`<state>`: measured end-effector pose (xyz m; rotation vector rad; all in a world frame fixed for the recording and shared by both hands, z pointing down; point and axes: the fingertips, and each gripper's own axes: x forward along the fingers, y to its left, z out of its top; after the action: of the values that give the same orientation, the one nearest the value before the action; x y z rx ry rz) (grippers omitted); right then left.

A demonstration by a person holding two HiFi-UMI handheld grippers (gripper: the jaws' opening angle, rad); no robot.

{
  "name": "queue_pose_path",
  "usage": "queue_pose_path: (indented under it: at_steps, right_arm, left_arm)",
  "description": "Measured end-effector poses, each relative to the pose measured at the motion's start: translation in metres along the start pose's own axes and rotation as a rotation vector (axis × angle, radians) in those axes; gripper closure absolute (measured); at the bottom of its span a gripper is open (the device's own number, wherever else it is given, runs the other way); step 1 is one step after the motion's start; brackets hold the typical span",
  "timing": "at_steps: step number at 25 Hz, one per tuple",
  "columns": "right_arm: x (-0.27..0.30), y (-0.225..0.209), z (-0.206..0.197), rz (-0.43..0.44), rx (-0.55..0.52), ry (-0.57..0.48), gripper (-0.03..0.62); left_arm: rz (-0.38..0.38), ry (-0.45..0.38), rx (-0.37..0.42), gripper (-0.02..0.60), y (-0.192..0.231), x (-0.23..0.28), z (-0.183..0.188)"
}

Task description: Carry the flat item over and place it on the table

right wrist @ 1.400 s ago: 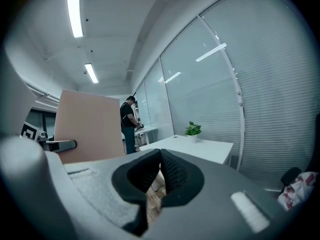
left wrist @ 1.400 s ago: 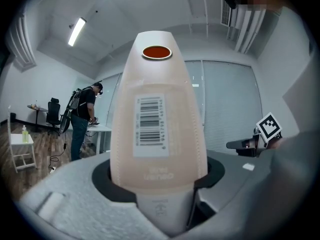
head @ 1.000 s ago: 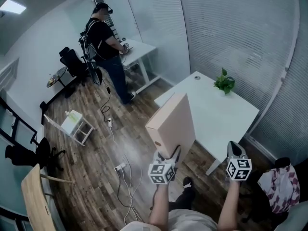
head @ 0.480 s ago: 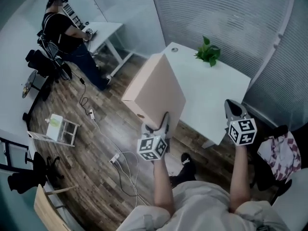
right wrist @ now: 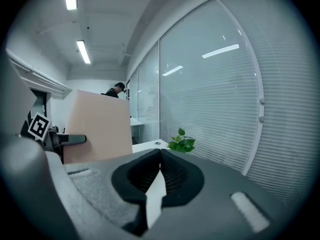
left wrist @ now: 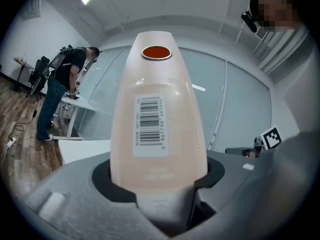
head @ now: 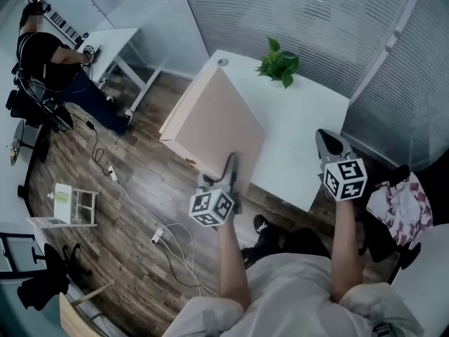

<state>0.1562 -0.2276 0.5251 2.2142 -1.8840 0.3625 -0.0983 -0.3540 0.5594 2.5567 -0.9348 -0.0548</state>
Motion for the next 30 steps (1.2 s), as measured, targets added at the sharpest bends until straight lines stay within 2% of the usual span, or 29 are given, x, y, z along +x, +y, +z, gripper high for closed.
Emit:
queue_pose_path:
  at_steps: [4,8,10,13,16,20,23,27,30]
  right_arm:
    - [0.013,-0.022,0.003,0.005,0.006,-0.012,0.592]
    - [0.048,-0.046,0.012,0.05,0.014,-0.041,0.592]
    - [0.07,-0.046,0.023,0.107,-0.012,-0.051,0.592]
    - [0.095,-0.046,0.036,0.188,-0.03,-0.066,0.592]
    - [0.12,-0.056,0.043,0.266,-0.016,-0.074,0.592]
    - [0.163,-0.064,0.041,0.413,0.007,-0.062,0.592]
    - [0.184,-0.05,0.031,0.539,-0.031,-0.017,0.592]
    - [0.205,-0.033,0.008,0.646,-0.104,0.072,0.592]
    - [0.216,-0.017,-0.019,0.701,-0.153,0.112,0.592]
  left_arm:
    - [-0.01,0.012,-0.033,0.285,-0.011,0.028,-0.01]
    - [-0.008,0.008,-0.174,0.288,-0.02,0.061,-0.039]
    - [0.011,0.018,-0.219,0.288,-0.022,0.072,-0.053]
    - [0.016,0.048,-0.224,0.288,-0.027,0.086,-0.066]
    - [0.068,0.055,-0.248,0.287,-0.028,0.104,-0.073]
    - [0.109,0.039,-0.326,0.286,-0.024,0.133,-0.082]
    - [0.088,0.079,-0.422,0.285,-0.021,0.14,-0.097]
    - [0.012,0.139,-0.634,0.285,-0.023,0.155,-0.128]
    - [0.04,0.167,-0.712,0.285,-0.013,0.162,-0.154]
